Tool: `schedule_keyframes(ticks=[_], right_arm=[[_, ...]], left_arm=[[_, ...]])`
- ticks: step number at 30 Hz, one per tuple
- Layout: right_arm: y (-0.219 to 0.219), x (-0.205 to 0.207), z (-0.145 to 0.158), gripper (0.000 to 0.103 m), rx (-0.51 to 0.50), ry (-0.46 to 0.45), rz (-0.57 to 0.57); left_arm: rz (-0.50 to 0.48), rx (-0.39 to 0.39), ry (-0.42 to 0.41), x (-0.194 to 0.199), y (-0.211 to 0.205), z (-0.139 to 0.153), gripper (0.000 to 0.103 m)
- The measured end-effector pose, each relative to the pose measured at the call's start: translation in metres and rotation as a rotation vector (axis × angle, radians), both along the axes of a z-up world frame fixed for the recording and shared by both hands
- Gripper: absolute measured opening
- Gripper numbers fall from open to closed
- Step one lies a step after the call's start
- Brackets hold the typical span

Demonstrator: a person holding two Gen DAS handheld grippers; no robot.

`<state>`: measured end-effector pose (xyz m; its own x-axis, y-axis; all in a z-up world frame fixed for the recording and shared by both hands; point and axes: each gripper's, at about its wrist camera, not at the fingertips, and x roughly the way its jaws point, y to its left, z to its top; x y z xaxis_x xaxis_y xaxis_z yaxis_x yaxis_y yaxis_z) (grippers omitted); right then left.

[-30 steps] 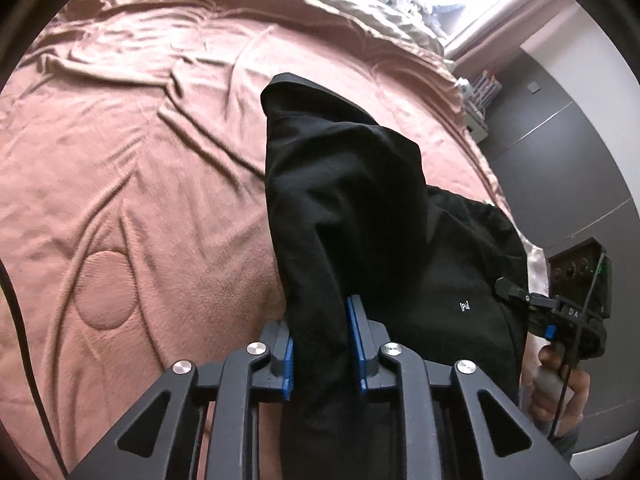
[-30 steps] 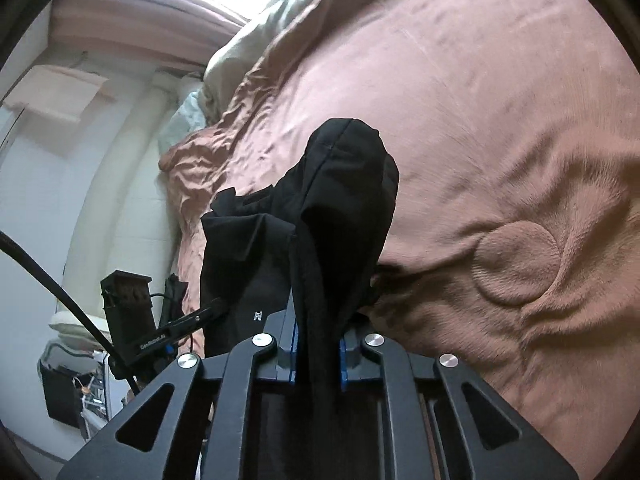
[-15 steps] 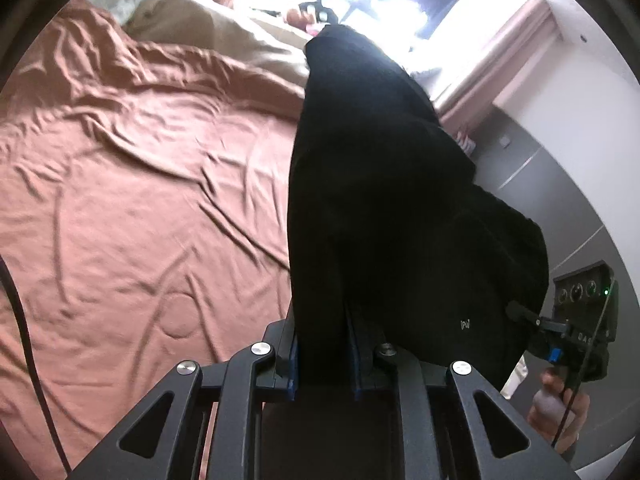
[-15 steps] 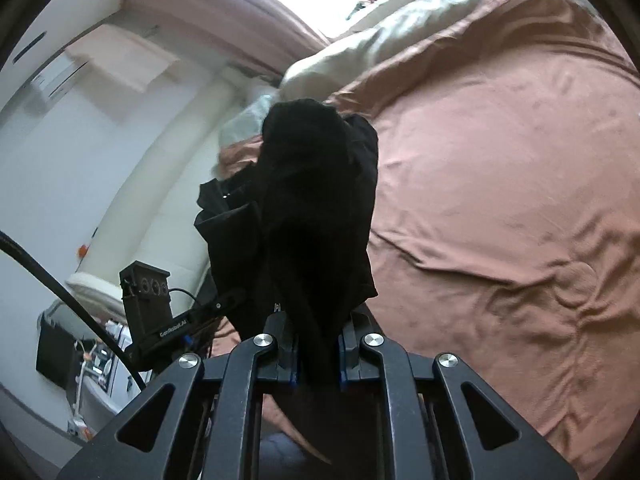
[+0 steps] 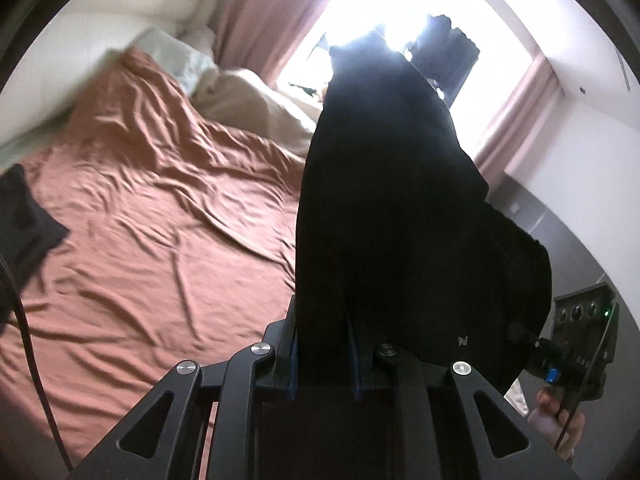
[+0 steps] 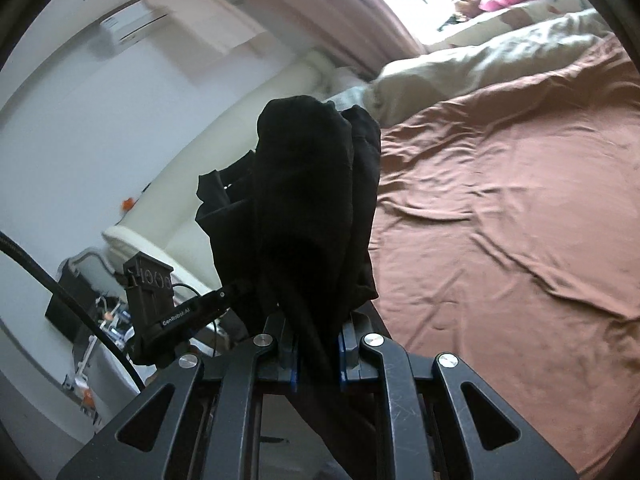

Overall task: Fold large clothes
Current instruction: 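Carry the lifted shirt with both tools toward the bed corner by the headboard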

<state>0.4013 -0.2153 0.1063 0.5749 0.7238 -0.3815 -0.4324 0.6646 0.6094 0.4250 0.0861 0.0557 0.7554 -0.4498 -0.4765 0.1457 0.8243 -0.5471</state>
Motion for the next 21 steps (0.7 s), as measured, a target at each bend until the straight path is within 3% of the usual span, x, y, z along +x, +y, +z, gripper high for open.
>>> schedule_keyframes(ticks=[10, 21], right_arm=[[0.097, 0.018, 0.014, 0.010, -0.015, -0.043, 0.114], [0.200, 0.067, 0.004, 0.010, 0.005, -0.046, 0.222]], left_arm=[[0.127, -0.012, -0.067, -0.054, 0.104, 0.027, 0.020], [0.243, 0.009, -0.097, -0.091, 0.210, 0.037, 0.019]])
